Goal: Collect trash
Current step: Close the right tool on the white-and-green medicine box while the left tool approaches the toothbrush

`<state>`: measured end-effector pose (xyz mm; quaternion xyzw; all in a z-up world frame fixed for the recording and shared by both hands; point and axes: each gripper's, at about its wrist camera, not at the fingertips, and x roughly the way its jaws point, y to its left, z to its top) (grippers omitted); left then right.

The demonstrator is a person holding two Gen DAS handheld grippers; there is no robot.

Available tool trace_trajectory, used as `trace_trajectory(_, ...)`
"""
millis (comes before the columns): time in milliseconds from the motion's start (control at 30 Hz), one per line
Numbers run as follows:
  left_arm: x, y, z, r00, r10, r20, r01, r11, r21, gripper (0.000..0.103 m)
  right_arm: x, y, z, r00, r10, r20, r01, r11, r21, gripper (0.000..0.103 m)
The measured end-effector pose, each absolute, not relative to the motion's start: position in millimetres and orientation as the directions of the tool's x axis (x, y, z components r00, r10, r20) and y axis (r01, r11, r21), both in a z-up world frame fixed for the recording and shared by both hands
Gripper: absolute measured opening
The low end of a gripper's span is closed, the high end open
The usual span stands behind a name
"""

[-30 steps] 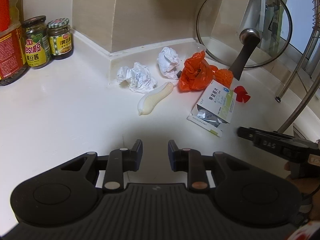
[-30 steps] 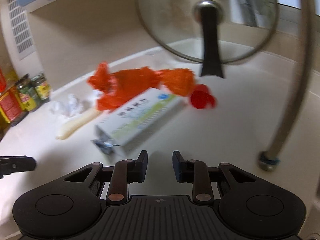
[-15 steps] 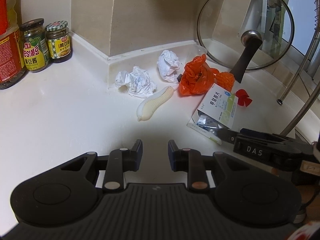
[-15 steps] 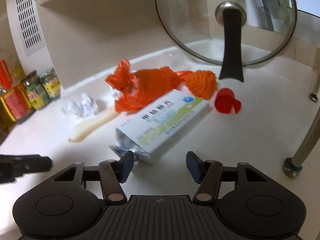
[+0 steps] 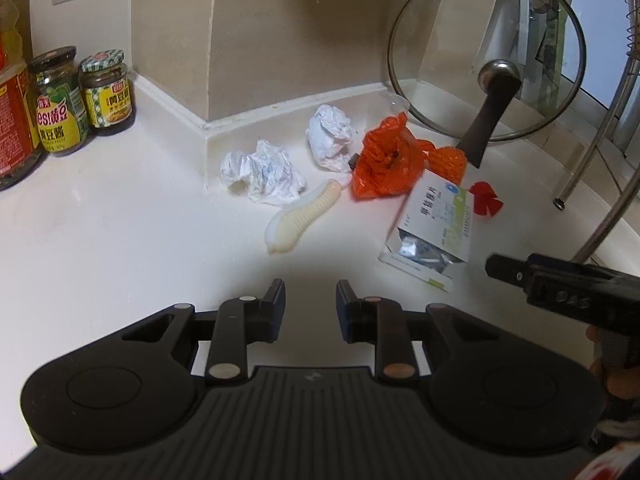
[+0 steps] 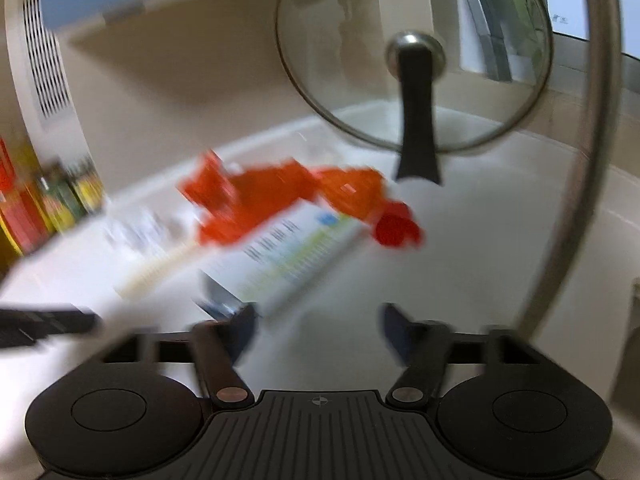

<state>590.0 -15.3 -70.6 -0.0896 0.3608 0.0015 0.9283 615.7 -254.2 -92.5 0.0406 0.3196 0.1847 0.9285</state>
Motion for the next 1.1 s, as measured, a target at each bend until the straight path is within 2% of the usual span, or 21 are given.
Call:
trace_trajectory(133,601,-9,-67,0.755,-0.042,-0.655,-0.065,0.988,-0.138,0.027,623,-214,-86,0.732,0.359,-0.579,-0.316,0.932,0.177,0.085)
trace_trajectory(267,611,-1,-66,0.759,-0.028,-0.651,-0.074,0.989,-0.129,0.028,638,-179,-96,0.736,0.250,-0.629,-0.253,0.964,0.088,0.096)
trace_trajectory(367,615,1,-67,0.760,-0.020,-0.650,-0.079,0.989,-0.123,0.030,646,-172,-103,0.748,0.211,-0.629,-0.209,0.975,0.079,0.100)
trace_trajectory(500,622,0,-71,0.757,-0.023,-0.653,-0.075,0.990,-0.121,0.030,658,-169,-114,0.753,0.147,-0.641,-0.162,0.986,0.037,0.101)
trace_trajectory(567,625,-2,-74,0.753,-0.027,-0.658,-0.069,0.990,-0.121,0.030,659,-174,-116,0.747,0.160,-0.645,-0.171,0.984,0.045,0.100)
trace_trajectory(633,629,-4,-77,0.750,-0.035,-0.660,-0.057,0.992,-0.117,0.030,657,-180,-116,0.737,0.178,-0.652,-0.197,0.979,0.044,0.095)
trace_trajectory(700,633,-7,-79,0.748,-0.036,-0.663,-0.048,0.993,-0.108,0.030,655,-187,-118,0.724,0.197,-0.661,-0.221,0.974,0.047,0.076)
trace_trajectory(733,635,-8,-80,0.746,-0.036,-0.664,-0.045,0.993,-0.105,0.030,654,-193,-118,0.716,0.203,-0.668,-0.229,0.972,0.050,0.073)
trace_trajectory(867,642,-10,-84,0.745,-0.030,-0.667,-0.038,0.996,-0.087,0.030,646,-213,-116,0.702,0.209,-0.681,-0.237,0.970,0.053,0.071)
trace_trajectory(933,646,-11,-84,0.746,-0.034,-0.666,-0.028,0.996,-0.082,0.034,641,-221,-113,0.700,0.241,-0.672,-0.271,0.961,0.062,0.074)
trace_trajectory(1000,650,-13,-86,0.746,-0.035,-0.665,-0.017,0.997,-0.071,0.036,640,-222,-109,0.721,0.233,-0.653,-0.268,0.962,0.049,0.098)
trace_trajectory(1100,661,-18,-90,0.740,-0.029,-0.672,0.002,0.999,-0.041,0.037,649,-218,-107,0.736,0.233,-0.635,-0.250,0.966,0.065,0.098)
